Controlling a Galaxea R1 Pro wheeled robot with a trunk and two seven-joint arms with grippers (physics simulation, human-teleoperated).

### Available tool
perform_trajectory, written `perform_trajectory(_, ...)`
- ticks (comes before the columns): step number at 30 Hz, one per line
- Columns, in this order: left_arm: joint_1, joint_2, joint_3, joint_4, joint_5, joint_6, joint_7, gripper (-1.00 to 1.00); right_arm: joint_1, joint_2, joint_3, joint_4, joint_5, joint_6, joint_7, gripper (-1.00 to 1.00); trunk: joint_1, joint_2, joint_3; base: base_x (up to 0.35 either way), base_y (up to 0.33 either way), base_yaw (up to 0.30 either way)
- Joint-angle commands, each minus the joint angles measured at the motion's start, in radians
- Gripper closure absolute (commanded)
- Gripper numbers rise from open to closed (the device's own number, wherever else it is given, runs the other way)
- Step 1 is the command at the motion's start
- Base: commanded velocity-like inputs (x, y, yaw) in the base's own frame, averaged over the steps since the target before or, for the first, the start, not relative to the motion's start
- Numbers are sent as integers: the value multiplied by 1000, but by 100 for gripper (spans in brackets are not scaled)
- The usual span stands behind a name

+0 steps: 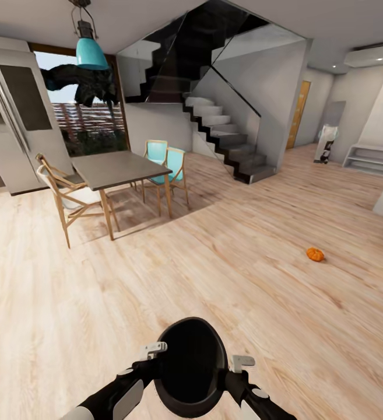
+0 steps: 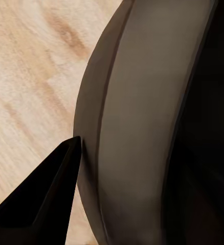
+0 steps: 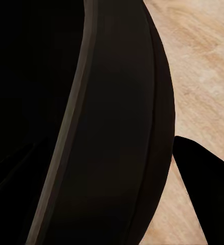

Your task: Place each of the two pumpkins and all three candles from the living room inside a cabinet in the living room (use any cabinet), then make sure every cabinet is closed, and position the cauldron so it is next to a table in the living room.

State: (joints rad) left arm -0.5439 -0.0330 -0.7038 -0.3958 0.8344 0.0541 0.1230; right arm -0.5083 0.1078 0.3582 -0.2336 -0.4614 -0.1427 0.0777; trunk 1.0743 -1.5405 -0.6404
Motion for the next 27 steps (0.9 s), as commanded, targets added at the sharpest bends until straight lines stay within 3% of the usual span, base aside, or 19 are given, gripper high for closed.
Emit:
perform_trajectory(1,-1,5,-6,14,9,2,9,100,-1,0,1,-12,-8,-17,11,100,0,0,0,330,0,-208)
perform_trajectory(9,-1,5,-6,14,9,3,9,100,-2,0,1,-12,-8,-17,11,100,0,0,4,254,0,-252)
perform_trajectory(27,-1,5,-6,14,9,3,9,100,-2,0,1,-12,-9,-17,11,100,0,0,15,8,0,-264)
